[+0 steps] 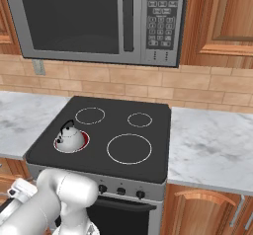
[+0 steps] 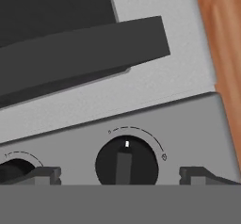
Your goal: Lower the heat of the kettle.
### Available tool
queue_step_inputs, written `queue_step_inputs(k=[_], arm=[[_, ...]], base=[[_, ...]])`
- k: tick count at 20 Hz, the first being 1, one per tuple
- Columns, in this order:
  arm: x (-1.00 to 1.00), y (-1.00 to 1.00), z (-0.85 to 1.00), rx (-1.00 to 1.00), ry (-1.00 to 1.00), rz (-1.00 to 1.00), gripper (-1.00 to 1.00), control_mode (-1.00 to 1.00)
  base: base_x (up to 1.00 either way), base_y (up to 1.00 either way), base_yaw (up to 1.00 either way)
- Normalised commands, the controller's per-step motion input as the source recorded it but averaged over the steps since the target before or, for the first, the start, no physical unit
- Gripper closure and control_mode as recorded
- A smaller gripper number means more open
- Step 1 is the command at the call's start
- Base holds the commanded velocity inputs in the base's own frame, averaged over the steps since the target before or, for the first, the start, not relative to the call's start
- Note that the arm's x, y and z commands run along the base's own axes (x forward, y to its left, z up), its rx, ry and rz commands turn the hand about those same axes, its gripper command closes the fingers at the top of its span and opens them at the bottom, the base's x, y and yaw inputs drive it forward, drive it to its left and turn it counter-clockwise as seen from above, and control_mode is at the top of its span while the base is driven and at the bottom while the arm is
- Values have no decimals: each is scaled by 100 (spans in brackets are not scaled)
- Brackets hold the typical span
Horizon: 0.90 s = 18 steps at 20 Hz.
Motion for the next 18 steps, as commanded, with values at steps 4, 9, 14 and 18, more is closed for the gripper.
queue_step_inputs(k=[4,9,14,18], arm=[[0,-8,1,0,-7,0,-100,-100],[8,0,1,0,-3,2,-100,-100],[5,0,0,0,0,3,-100,-100],[4,0,0,0,0,5,-100,-100]], base=[[0,0,0],[0,0,0],[0,0,0],[0,0,0]])
